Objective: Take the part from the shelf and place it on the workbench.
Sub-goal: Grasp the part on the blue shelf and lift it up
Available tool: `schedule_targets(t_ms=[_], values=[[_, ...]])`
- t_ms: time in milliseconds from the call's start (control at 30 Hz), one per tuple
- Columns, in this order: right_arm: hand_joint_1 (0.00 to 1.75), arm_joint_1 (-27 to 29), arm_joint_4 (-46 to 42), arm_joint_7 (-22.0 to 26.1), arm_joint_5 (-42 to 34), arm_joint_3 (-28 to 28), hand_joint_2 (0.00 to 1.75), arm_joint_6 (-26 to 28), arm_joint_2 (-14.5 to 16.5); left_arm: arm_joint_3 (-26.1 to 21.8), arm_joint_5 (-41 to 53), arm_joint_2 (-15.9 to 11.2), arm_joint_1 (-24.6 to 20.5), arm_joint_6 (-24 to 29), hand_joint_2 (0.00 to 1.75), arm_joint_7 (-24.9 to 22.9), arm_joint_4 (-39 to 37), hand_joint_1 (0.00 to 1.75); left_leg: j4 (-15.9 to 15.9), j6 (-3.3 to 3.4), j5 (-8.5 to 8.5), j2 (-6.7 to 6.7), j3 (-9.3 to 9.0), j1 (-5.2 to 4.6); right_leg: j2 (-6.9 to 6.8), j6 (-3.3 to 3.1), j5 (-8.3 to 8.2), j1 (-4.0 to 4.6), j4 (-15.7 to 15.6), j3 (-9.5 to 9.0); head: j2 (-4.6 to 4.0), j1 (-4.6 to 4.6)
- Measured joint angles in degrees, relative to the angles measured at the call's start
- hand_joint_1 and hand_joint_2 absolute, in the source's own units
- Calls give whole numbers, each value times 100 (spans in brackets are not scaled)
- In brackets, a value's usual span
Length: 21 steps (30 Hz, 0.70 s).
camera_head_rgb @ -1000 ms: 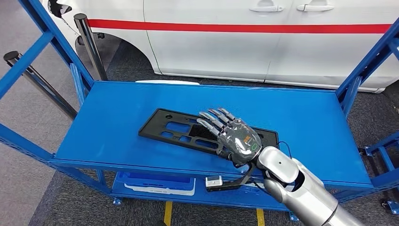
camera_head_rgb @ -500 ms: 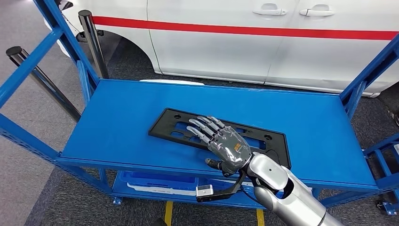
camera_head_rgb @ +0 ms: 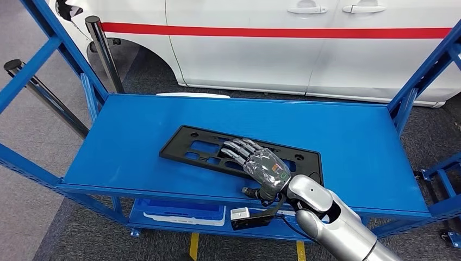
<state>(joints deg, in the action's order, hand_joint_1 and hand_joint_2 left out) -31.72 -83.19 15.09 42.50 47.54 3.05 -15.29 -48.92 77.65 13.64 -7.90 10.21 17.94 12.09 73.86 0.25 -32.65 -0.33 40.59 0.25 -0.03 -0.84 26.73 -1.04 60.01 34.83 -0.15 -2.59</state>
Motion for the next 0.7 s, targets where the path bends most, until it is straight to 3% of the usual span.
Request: schedule_targets(t_ms=[100,167,233,300,333,400,467,500,533,600,633,700], values=[[0,-47,79,1,-96,-1,175,-116,-50,0,-7,-4,-8,0,0,8,0,0,-1036,65,545,-1,-458,-13,16,17,8,8,1,-14,0,-1],[0,-73,124,12,-171,-2,175,-191,-91,0,-10,-5,-16,1,0,10,0,0,-1420,108,622,-4,-623,-38,20,63,2,21,-1,6,0,-1],[0,-83,162,38,-241,-3,175,-250,-132,0,-10,-11,-9,3,0,9,0,0,-1491,152,622,-10,-649,-42,15,129,-12,31,-22,10,0,-2],[0,-95,191,54,-277,-6,175,-275,-178,0,-12,-16,-1,9,0,7,0,0,-1572,215,668,-7,-690,-18,12,180,73,31,66,41,0,-5],[0,-105,202,51,-282,-7,175,-280,-197,0,-13,-16,-4,13,0,7,0,0,-1611,246,687,-1,-711,-6,11,197,199,34,258,126,0,-7],[0,-110,237,29,-279,-7,175,-293,-234,0,-17,-16,-10,22,0,8,0,0,-1627,283,693,10,-722,-13,10,217,541,22,939,444,0,-9],[0,-96,296,-24,-242,-5,175,-299,-279,0,-26,-21,-5,34,0,9,0,0,-1613,297,685,9,-721,-23,9,240,683,10,1476,709,0,-8],[0,-92,328,-68,-197,-4,175,-288,-307,0,-32,-23,-1,39,0,10,0,0,-1599,299,677,5,-722,-24,9,247,601,6,1466,712,0,-8],[0,-94,356,-123,-128,-4,175,-266,-332,0,-42,-25,3,41,0,12,0,0,-1578,293,662,0,-724,-23,8,249,425,0,1229,600,0,-8],[0,-109,410,-267,64,-5,175,-185,-374,0,-62,-25,6,43,0,17,0,0,-1508,261,613,-10,-715,-33,7,239,84,-5,477,241,0,-9],[0,-116,437,-327,148,-5,175,-148,-389,0,-70,-25,7,43,0,20,0,0,-1477,238,591,-12,-703,-44,9,224,1,0,205,111,0,-7],[0,-119,492,-389,245,-7,175,-98,-414,0,-77,-26,12,45,0,22,0,0,-1449,199,575,-14,-681,-65,16,184,5,22,43,40,0,-3]])
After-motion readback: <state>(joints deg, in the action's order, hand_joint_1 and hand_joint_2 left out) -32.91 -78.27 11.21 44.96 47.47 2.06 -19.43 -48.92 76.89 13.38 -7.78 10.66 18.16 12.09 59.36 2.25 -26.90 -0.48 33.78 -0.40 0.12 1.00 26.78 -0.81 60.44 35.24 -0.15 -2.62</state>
